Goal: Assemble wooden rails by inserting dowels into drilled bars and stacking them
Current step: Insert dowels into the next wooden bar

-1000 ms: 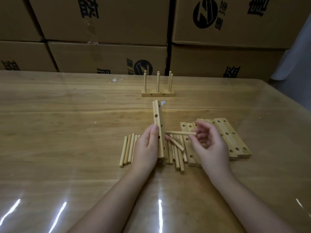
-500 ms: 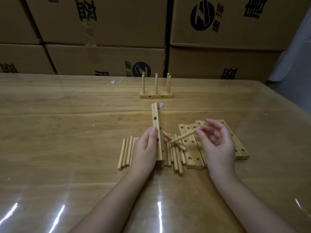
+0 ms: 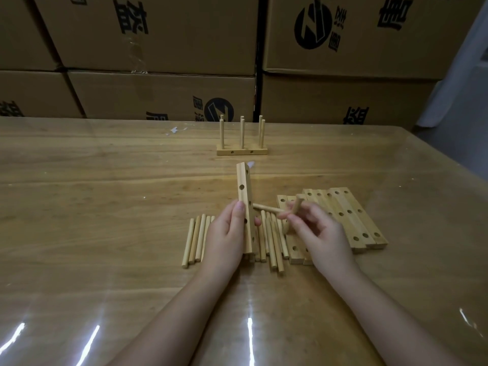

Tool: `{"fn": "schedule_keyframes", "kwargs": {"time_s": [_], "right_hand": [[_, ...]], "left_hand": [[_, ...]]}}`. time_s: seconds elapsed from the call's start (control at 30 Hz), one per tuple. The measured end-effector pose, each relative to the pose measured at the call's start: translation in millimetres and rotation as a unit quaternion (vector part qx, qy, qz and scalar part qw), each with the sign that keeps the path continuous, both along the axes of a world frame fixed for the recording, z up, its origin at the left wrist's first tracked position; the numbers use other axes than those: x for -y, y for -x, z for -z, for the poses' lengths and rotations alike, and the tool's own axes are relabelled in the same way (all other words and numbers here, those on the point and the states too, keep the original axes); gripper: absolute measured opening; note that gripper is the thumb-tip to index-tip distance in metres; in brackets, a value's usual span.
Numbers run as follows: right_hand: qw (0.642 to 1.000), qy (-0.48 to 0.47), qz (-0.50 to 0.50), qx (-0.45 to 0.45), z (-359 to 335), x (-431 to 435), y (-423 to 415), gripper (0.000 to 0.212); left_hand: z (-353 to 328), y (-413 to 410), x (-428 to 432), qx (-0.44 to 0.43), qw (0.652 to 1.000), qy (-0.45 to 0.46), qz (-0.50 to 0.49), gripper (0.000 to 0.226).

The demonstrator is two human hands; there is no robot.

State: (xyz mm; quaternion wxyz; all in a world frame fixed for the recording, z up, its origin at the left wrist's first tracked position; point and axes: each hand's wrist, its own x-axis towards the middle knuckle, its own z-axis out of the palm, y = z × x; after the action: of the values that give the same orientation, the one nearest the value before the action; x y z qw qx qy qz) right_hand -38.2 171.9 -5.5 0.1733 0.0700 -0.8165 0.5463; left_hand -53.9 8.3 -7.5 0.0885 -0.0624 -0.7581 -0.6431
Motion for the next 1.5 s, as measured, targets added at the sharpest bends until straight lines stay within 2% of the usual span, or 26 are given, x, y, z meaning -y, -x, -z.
{"fn": "schedule_keyframes", "kwargs": {"time_s": [0.07, 0.1, 0.17, 0.23, 0.37, 0.47, 0.6, 0.8, 1.23, 1.5], "right_hand": [[0.999, -0.042, 0.027, 0.008, 1, -1, 2, 0.020], [0.999, -0.021, 0.041, 0.008, 0, -1, 2, 0.025], [0.994, 0.097, 0.036, 0.024, -4, -4, 2, 0.026], [0.980, 0.197, 0.016, 0.038, -7, -8, 2, 0.014], [0.964, 0.260, -0.024, 0.052, -9, -12, 2, 0.010], [0.955, 0.288, -0.041, 0.054, -13, -12, 1, 0.021], [0.957, 0.280, -0.045, 0.054, -12, -11, 0, 0.025], [0.957, 0.286, -0.032, 0.046, -13, -8, 1, 0.027], [0.966, 0.255, 0.007, 0.024, -9, -14, 3, 0.012], [0.971, 0.239, 0.017, 0.014, -9, -15, 4, 0.012]], "left_hand": [[1, 0, 0, -0.006, 1.000, 0.002, 0.003, 0.039], [1, 1, 0, -0.008, 1.000, 0.002, 0.004, 0.038], [2, 1, 0, -0.008, 1.000, 0.006, 0.006, 0.038], [4, 2, 0, -0.012, 1.000, 0.012, 0.008, 0.038], [6, 0, 0, -0.042, 0.998, 0.034, 0.030, 0.032], [5, -2, -3, -0.067, 0.996, 0.038, 0.052, 0.024], [5, -4, -4, -0.098, 0.993, 0.044, 0.055, 0.025], [9, -3, -4, -0.085, 0.994, 0.031, 0.063, 0.026], [7, -6, -4, -0.111, 0.990, 0.040, 0.079, 0.030], [5, -7, -5, -0.103, 0.990, 0.036, 0.086, 0.030]]}}
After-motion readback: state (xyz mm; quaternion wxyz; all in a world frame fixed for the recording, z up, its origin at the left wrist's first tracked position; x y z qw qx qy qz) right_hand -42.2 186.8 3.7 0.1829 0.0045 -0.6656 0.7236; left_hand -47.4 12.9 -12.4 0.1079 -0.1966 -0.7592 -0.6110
